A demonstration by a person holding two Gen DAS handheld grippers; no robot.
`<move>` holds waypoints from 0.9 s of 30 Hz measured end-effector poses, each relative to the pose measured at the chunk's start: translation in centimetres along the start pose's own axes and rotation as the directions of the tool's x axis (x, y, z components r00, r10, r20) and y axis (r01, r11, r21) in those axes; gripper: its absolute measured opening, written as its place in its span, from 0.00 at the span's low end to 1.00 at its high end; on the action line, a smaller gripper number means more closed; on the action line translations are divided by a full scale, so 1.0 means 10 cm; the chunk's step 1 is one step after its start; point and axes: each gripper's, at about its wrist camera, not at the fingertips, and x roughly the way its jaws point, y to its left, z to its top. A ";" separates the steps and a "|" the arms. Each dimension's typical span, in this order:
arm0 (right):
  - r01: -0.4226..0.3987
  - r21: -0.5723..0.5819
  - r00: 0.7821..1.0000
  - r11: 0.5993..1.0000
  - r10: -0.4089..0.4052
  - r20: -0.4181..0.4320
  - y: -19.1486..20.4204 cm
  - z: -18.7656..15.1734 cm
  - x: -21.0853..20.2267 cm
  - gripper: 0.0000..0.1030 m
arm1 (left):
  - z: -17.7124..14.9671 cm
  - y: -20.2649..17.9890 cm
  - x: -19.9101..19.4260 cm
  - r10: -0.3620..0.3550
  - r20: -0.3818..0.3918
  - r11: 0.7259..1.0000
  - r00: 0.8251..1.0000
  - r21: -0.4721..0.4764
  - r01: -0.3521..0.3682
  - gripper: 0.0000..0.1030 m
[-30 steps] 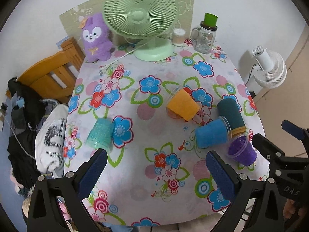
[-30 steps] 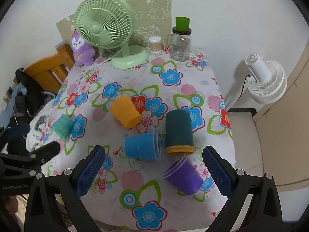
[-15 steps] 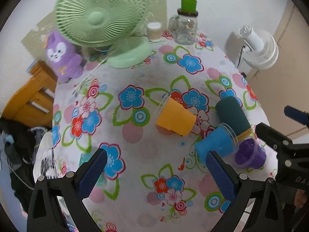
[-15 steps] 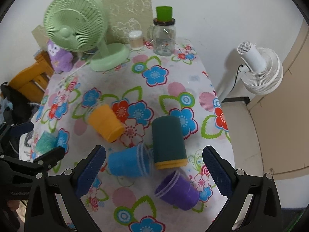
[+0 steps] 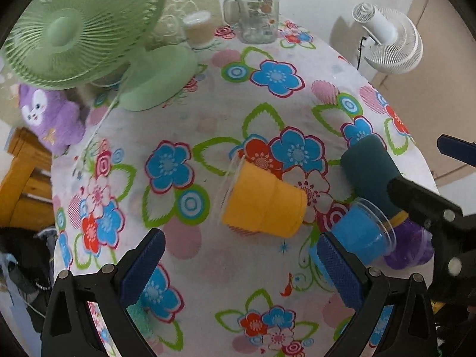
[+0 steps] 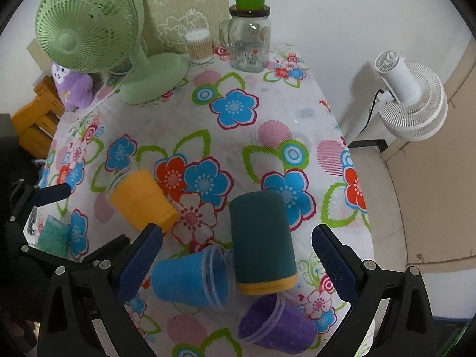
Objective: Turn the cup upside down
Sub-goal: 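Lower the right tool over the orange cup's body and close on it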
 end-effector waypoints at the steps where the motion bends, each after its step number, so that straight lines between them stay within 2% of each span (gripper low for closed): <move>1: 0.001 0.003 1.000 1.000 -0.001 -0.007 0.00 0.01 0.04 0.99 | 0.02 -0.01 0.04 -0.006 -0.006 1.000 1.000 0.005 0.006 1.00; 15: 0.011 0.021 0.997 1.000 -0.010 -0.079 -0.03 0.09 0.40 0.99 | 0.17 -0.06 0.55 -0.053 -0.093 0.996 0.994 0.063 0.059 1.00; 23: 0.016 0.015 0.994 1.000 -0.015 -0.106 0.00 0.09 0.53 0.99 | 0.19 -0.09 0.79 -0.044 -0.126 0.995 0.991 0.081 0.055 1.00; 27: 0.012 0.016 0.994 1.000 -0.010 -0.107 0.02 0.09 0.54 0.99 | 0.20 -0.06 0.82 -0.081 -0.123 0.995 0.989 0.052 0.088 0.87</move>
